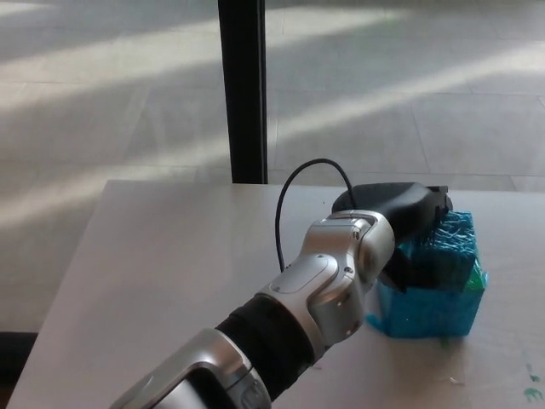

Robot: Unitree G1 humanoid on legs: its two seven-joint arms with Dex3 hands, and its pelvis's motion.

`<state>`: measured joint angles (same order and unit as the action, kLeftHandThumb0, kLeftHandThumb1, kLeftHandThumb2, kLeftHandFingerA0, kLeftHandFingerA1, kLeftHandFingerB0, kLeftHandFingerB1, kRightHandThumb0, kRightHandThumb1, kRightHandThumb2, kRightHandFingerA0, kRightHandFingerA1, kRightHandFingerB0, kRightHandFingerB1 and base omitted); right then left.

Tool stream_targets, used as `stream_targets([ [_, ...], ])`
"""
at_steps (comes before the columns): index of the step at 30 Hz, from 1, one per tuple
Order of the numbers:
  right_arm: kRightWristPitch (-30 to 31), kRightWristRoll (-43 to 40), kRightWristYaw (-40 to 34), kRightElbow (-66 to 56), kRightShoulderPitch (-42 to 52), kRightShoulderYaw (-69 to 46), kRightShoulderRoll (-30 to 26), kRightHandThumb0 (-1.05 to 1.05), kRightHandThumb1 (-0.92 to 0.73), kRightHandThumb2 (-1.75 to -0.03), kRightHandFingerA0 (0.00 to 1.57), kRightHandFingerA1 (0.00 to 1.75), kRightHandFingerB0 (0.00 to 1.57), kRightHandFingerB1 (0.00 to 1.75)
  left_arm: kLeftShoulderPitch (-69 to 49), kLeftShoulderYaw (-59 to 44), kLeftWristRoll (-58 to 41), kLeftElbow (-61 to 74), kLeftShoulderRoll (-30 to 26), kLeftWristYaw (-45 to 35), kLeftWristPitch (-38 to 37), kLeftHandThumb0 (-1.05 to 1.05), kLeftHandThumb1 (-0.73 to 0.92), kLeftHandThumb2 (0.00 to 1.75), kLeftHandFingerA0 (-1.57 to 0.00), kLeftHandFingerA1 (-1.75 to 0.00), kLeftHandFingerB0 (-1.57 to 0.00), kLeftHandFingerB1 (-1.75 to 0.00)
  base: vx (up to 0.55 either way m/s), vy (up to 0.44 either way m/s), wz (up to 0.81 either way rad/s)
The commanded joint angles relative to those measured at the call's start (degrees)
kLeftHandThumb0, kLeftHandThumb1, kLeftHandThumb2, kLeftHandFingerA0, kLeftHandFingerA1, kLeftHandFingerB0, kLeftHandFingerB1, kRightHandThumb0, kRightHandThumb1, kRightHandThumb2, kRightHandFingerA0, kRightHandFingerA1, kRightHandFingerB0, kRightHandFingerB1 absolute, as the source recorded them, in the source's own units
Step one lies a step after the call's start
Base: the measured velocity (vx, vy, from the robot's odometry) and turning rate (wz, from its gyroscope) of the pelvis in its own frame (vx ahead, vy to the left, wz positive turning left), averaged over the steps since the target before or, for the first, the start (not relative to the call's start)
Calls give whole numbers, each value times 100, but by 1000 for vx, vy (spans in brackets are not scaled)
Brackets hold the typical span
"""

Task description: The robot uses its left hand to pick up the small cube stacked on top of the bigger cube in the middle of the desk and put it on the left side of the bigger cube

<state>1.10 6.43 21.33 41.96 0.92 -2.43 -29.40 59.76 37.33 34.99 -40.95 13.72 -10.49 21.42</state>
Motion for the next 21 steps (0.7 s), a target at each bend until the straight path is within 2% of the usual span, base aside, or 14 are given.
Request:
stream_targets([
  [1, -34, 0, -30, -187, 16, 60, 32, -90, -68, -65, 41, 104, 37, 82, -539, -252, 28, -578, 580, 2463, -996, -51, 70, 66, -89, -153, -59, -74, 0, 0, 0],
  [8, -114, 29, -65, -205, 31, 88, 9, -85, -68, -68, 46, 102, 41, 80, -440, -264, -81, -703, 712, 2268, -1047, -17, 73, 70, -89, -157, -51, -54, 0, 0, 0],
  [9, 16, -1, -67, -314, 36, 70, 31, -83, -67, -68, 43, 101, 40, 78, -409, -205, -12, -737, 664, 2365, -1138, -18, 65, 67, -87, -132, -68, -68, 0, 0, 0],
  [11, -88, -14, -22, -265, 61, 73, 7, -85, -70, -69, 42, 100, 41, 77, -315, -97, 96, -787, 665, 2291, -973, -14, 55, 77, -82, -171, -76, -142, 0, 0, 0],
  [12, -111, -8, -7, -253, 58, 82, -1, -85, -70, -69, 42, 100, 41, 77, -298, -84, 100, -790, 660, 2237, -939, -14, 55, 77, -82, -171, -76, -142, 0, 0, 0],
  [13, -126, 23, -8, -250, 73, 108, -18, -87, -51, -102, 48, 90, 44, 74, -254, 41, 195, -824, 598, 2127, -897, -15, 55, 80, -81, -175, -69, -161, 0, 0, 0],
  [14, -98, 51, -48, -279, 79, 122, -20, -86, -51, -103, 48, 89, 45, 73, -275, 34, 175, -821, 561, 2138, -942, -13, 52, 90, -83, -175, -71, -169, 0, 0, 0],
  [15, -158, 108, -104, -262, 83, 160, -27, -86, -72, -68, 46, 98, 49, 73, -278, 53, 175, -820, 516, 2096, -959, -11, 51, 93, -82, -175, -70, -169, 0, 0, 0],
  [16, -143, 126, -162, -200, 58, 165, -22, -88, -73, -68, 48, 100, 54, 73, -236, 109, 204, -819, 429, 1924, -912, -15, 51, 91, -83, -175, -69, -161, 0, 0, 0],
  [17, -116, 125, -175, -183, 44, 173, -20, -90, -52, -101, 55, 93, 54, 74, -238, 105, 191, -784, 375, 1891, -898, -16, 49, 89, -85, -175, -67, -164, 0, 0, 0],
  [18, -76, 119, -197, -177, 30, 172, -17, -90, -73, -68, 49, 101, 57, 74, -209, 98, 169, -794, 329, 1883, -956, -17, 48, 85, -84, -175, -69, -165, 0, 0, 0],
  [19, -114, 141, -241, -106, 3, 187, -19, -89, -72, -69, 52, 101, 59, 74, -178, 94, 154, -770, 267, 1812, -958, -18, 50, 80, -83, -175, -67, -170, 0, 0, 0],
  [20, -184, 130, -229, -54, -7, 195, -27, -89, -53, -103, 57, 95, 57, 76, -147, 89, 150, -705, 196, 1705, -911, -20, 54, 75, -82, -175, -60, -171, 0, 0, 0],
  [21, -192, 133, -230, -51, -6, 204, -42, -89, -72, -70, 52, 102, 61, 76, -120, 82, 160, -692, 132, 1716, -946, -20, 58, 72, -82, -175, -64, -171, 0, 0, 0],
])
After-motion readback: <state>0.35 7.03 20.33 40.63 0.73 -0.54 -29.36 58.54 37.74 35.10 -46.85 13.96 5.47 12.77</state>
